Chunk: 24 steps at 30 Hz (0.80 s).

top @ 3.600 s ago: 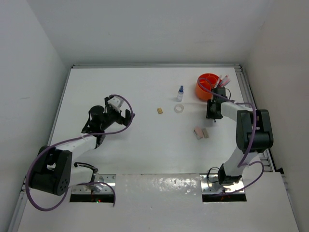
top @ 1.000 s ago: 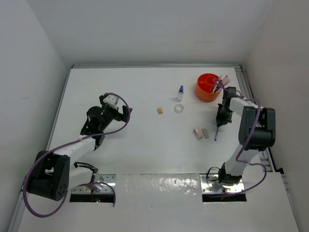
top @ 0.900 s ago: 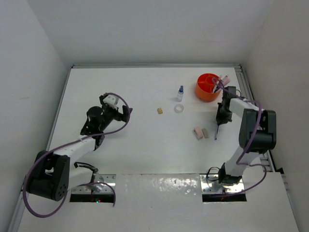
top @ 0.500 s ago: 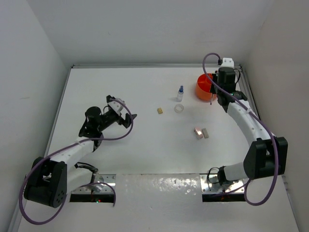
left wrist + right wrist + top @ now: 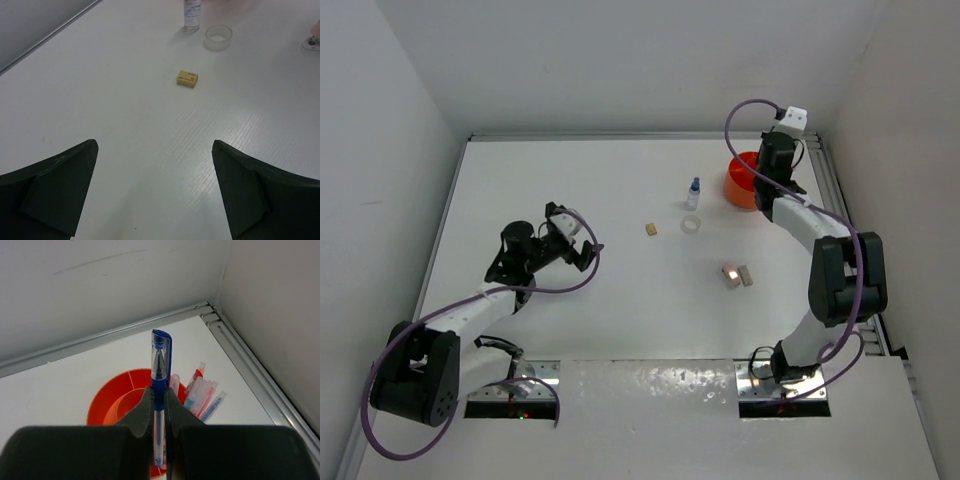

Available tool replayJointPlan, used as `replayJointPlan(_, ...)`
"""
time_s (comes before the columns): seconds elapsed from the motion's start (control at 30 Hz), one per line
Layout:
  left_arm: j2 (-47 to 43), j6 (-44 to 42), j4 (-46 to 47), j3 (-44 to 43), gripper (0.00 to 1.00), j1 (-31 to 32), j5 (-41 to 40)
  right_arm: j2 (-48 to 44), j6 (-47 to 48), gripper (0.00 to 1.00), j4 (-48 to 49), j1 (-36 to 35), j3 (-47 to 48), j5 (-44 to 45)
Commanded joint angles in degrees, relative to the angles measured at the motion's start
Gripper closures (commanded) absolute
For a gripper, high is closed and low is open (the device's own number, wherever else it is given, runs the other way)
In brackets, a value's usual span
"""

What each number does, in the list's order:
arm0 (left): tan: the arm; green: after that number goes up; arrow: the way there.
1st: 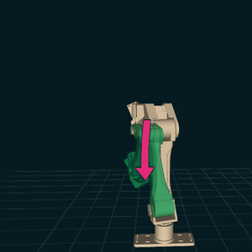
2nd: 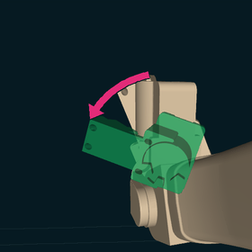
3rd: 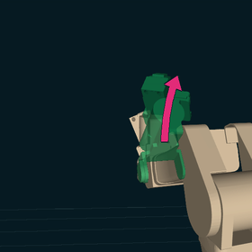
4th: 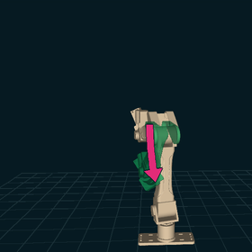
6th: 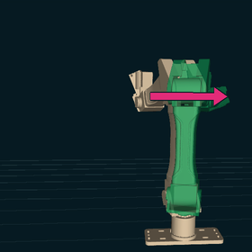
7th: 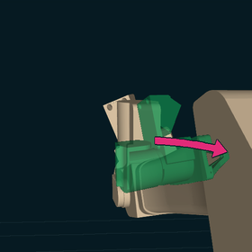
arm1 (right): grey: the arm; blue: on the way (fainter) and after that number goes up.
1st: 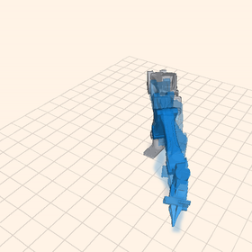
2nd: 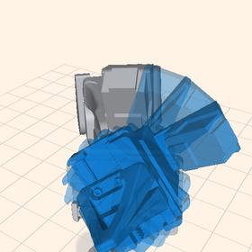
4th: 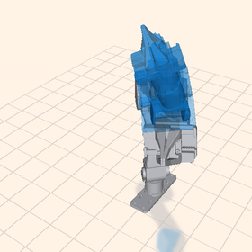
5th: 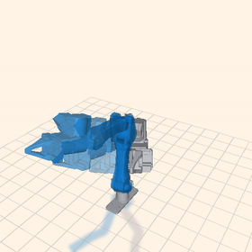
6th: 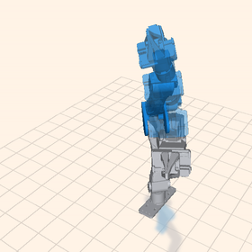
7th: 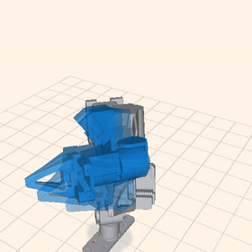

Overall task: Sort the stationery into containers
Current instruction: Place the pen in the storage box.

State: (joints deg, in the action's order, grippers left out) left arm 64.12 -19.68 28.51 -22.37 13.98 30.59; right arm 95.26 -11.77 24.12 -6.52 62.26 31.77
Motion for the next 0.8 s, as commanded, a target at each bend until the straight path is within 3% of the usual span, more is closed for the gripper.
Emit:
replayJointPlan(0.0, 0.31, -0.97, 1.81, 0.57, 0.05, 0.44, -0.09, 1.32, -2.64, 1.00, 5.24, 1.07, 3.13, 1.19)
replayJointPlan(0.77, 1.36, -0.97, 1.90, -0.66, 0.05, -0.09, -1.06, 7.57, -12.05, 1.00, 8.75, 3.10, -4.86, 1.89)
